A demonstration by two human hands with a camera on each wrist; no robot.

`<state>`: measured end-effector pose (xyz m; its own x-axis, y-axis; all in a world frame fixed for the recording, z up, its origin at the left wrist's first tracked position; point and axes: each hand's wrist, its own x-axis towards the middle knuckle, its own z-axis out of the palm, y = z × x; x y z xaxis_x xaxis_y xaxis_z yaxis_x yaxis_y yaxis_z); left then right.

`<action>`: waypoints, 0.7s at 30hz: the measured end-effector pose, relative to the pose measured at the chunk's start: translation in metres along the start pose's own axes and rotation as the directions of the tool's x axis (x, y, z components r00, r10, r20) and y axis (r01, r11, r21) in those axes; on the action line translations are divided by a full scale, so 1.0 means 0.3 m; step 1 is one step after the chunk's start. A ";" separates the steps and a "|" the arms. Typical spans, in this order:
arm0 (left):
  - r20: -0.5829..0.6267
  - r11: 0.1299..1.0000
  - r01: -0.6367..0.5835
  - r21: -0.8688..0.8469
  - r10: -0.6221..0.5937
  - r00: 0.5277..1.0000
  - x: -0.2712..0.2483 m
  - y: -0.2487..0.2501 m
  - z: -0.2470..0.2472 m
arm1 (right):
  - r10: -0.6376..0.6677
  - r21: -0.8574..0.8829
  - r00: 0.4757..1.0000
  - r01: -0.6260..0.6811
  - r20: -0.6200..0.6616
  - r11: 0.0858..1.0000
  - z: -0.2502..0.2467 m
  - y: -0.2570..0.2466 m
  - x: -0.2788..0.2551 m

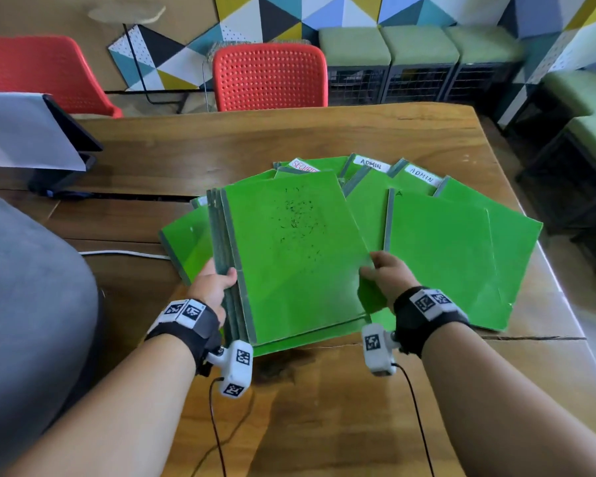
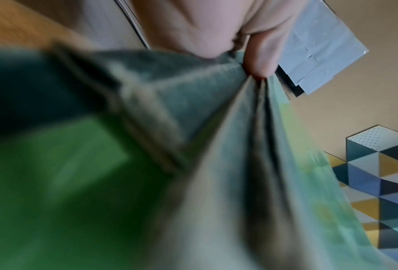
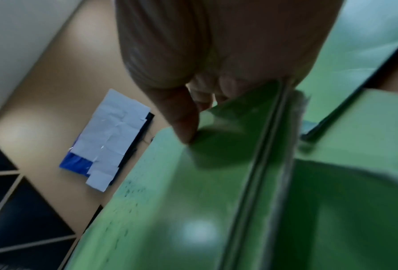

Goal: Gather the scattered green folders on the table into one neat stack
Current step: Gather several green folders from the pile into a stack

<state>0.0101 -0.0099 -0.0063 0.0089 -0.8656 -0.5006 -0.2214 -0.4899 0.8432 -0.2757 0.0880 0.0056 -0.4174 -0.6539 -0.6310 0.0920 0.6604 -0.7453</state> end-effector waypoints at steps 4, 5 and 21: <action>0.069 0.999 0.037 0.002 -0.037 0.997 -0.005 0.016 0.059 | 0.112 0.181 0.981 -0.140 0.156 0.974 -0.027 0.040 0.029; 0.095 0.999 0.022 0.038 -0.026 0.995 -0.005 0.024 0.067 | 0.125 0.183 0.977 -0.156 0.173 0.971 -0.034 0.044 0.034; -0.447 0.922 0.212 0.324 -0.048 0.893 0.135 0.043 -0.178 | 0.066 0.174 0.997 -0.058 -0.039 0.983 -0.128 0.050 0.058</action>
<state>0.0598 -0.0570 -0.0052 0.4544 -0.7957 -0.4005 -0.5180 -0.6018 0.6079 -0.3164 0.1006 -0.0084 -0.4451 -0.5944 -0.6698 0.2718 0.6230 -0.7335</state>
